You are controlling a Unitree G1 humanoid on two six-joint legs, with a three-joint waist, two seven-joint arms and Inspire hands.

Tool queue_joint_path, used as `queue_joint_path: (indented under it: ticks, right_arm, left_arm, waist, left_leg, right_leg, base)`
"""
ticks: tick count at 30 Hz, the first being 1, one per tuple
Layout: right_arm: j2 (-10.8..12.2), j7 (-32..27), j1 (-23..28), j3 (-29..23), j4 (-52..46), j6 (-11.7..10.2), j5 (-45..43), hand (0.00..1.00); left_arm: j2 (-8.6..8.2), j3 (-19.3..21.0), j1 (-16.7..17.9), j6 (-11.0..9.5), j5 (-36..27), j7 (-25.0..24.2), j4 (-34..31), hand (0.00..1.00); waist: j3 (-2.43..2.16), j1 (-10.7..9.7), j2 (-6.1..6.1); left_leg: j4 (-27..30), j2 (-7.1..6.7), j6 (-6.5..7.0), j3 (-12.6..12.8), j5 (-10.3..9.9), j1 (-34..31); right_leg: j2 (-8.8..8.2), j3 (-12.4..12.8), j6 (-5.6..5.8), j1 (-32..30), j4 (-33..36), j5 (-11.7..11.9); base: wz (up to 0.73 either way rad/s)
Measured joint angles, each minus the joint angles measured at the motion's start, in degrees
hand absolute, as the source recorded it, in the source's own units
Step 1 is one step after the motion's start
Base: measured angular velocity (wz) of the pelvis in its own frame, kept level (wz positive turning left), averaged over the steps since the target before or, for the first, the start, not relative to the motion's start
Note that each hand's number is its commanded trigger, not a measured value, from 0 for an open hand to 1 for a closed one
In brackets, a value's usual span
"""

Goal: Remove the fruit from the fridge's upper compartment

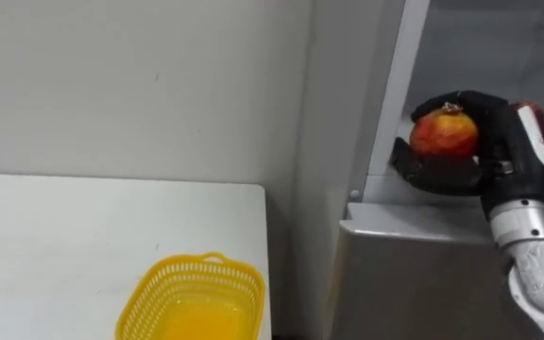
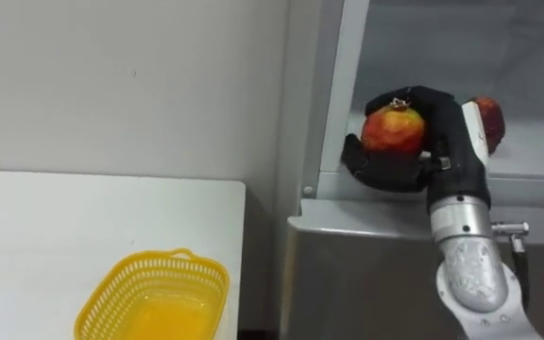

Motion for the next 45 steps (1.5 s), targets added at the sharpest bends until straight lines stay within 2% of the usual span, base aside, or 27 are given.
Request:
queue_joint_path:
  ticks: [3,6,8,11,16,22,25,27,29,33,36,38,40,42,45]
  right_arm:
    - [2.3,-0.5,2.3,1.1,-6.0,-0.4,-1.6,1.0]
    - [4.3,-1.4,2.6,1.9,-10.1,-1.9,-4.1,1.0]
    - [5.3,-3.5,4.1,1.9,-13.6,-4.3,-9.0,1.0]
    - [5.4,-6.0,4.6,3.0,-15.2,-7.0,-13.3,1.0]
    - [6.6,-8.3,5.0,4.4,-17.6,-8.6,-20.9,1.0]
    - [6.6,-9.1,5.1,9.3,-20.9,-11.2,-29.1,1.0]
    - [6.6,-8.4,5.1,11.8,-21.1,-11.5,-30.0,1.0]
    - [6.5,-7.8,5.1,12.6,-21.0,-11.8,-29.8,1.0]
    - [6.3,-7.4,5.1,13.1,-20.9,-11.8,-29.8,1.0]
    - [5.6,-6.5,4.4,14.8,-19.0,-12.5,-29.7,1.0]
    - [5.0,-4.9,3.9,15.0,-16.2,-12.5,-29.9,1.0]
    - [5.0,-4.2,3.8,15.2,-13.4,-12.5,-30.6,1.0]
    - [5.0,-3.4,3.2,15.2,-10.4,-12.5,-31.0,1.0]
    - [5.0,-2.4,2.7,15.2,-8.4,-12.4,-31.4,1.0]
    - [4.9,-0.8,1.3,16.5,-5.5,-12.2,-32.0,1.0]
  left_arm:
    - [-0.61,-0.2,0.0,-0.8,0.1,0.0,0.1,0.0]
    - [-0.73,-0.4,-0.2,-2.2,0.1,0.5,0.1,0.0]
    - [-1.11,-0.5,0.2,-2.7,0.0,0.6,0.1,0.0]
    - [-1.36,-0.5,0.1,-3.3,-0.1,0.7,1.2,0.0]
    - [-1.38,-1.9,-0.4,-4.9,0.1,0.6,2.1,0.0]
    - [-1.24,-1.9,-1.5,-5.5,-0.1,0.1,2.3,0.0]
    - [-1.02,-2.9,-1.9,-6.0,0.0,0.0,2.5,0.0]
    - [-0.81,-2.9,-2.9,-6.0,-0.1,-0.1,2.9,0.0]
    - [-0.66,-2.9,-3.5,-6.0,-0.1,-0.1,2.9,0.0]
    - [0.34,-2.9,-3.7,-6.1,-0.2,-0.1,2.9,0.0]
    - [0.9,-2.8,-3.9,-6.1,0.0,-0.2,2.7,0.0]
    - [1.67,-2.8,-3.9,-6.1,0.0,-0.8,2.7,0.0]
    - [2.22,-2.9,-3.9,-6.2,0.0,-1.2,2.8,0.0]
    - [2.27,-2.9,-3.9,-6.3,0.0,-1.6,2.9,0.0]
    - [2.33,-2.8,-3.9,-6.4,0.0,-2.6,2.9,0.0]
  waist:
    - [-0.23,-0.1,1.03]
    - [-0.2,-0.1,1.73]
    - [-0.22,0.2,2.14]
    - [-0.01,0.0,2.45]
    - [0.01,0.3,2.44]
    - [-0.33,0.9,1.26]
    - [-0.14,1.1,0.48]
    - [0.29,1.7,-0.4]
    - [0.41,2.4,-0.62]
    - [0.52,3.6,-0.93]
    - [0.23,4.2,-1.44]
    - [0.46,4.7,-2.23]
    - [0.48,5.2,-2.74]
    - [0.56,5.3,-2.88]
    - [0.64,6.8,-2.78]
  left_leg:
    - [0.1,0.06,-0.01,0.0,0.0,-0.1]
    - [0.1,0.03,-0.01,0.0,0.0,0.0]
    - [0.1,0.01,-0.01,0.0,0.0,0.1]
    - [0.6,0.0,0.01,-0.2,0.0,-0.1]
    - [0.8,0.03,-0.03,-0.1,0.0,-0.4]
    - [1.0,0.02,-0.06,-0.1,0.0,-0.9]
    - [1.1,-0.06,-0.06,-0.4,0.0,-0.9]
    - [1.0,-0.17,-0.04,-1.0,0.0,-0.9]
    - [0.8,-0.22,0.0,-1.0,0.0,-0.9]
    - [0.6,-0.39,0.03,-1.5,0.0,-1.2]
    - [0.7,-0.6,0.07,-2.2,0.0,-1.9]
    - [1.0,-0.72,0.12,-3.1,0.1,-1.7]
    - [1.1,-0.7,0.11,-3.6,0.1,-1.8]
    - [1.1,-0.82,0.12,-4.3,0.1,-1.9]
    - [1.0,-0.82,0.12,-4.6,0.0,-2.0]
  right_leg:
    - [-0.01,0.1,0.0,-0.1,0.4,0.0]
    - [-0.03,0.1,0.0,0.0,0.5,0.0]
    - [-0.08,0.1,0.0,0.2,0.6,0.0]
    - [-0.11,0.0,-0.04,0.3,0.6,0.0]
    - [-0.09,0.1,-0.15,0.1,0.4,0.0]
    - [-0.03,0.2,-0.21,-0.2,0.4,0.0]
    - [-0.05,0.0,-0.21,-0.1,0.3,0.0]
    - [-0.08,-0.2,-0.2,0.0,0.3,0.0]
    - [-0.13,-0.2,-0.18,-0.1,0.3,0.0]
    - [-0.27,-0.5,-0.03,-0.2,0.3,-0.1]
    - [-0.36,-1.0,0.02,-0.5,-0.1,-0.1]
    - [-0.45,-2.0,0.09,0.2,-0.5,-0.1]
    - [-0.49,-2.6,0.1,0.3,-0.5,-0.1]
    - [-0.61,-3.2,0.12,0.4,-0.4,-0.1]
    - [-0.68,-3.9,0.14,0.4,-0.4,-0.1]
  base:
    - [0.0]
    - [0.0]
    - [0.02]
    - [0.0]
    - [-0.01]
    - [0.0]
    - [0.03]
    - [0.07]
    - [0.0]
    - [0.05]
    - [0.14]
    - [0.22]
    - [0.14]
    - [0.18]
    - [0.07]
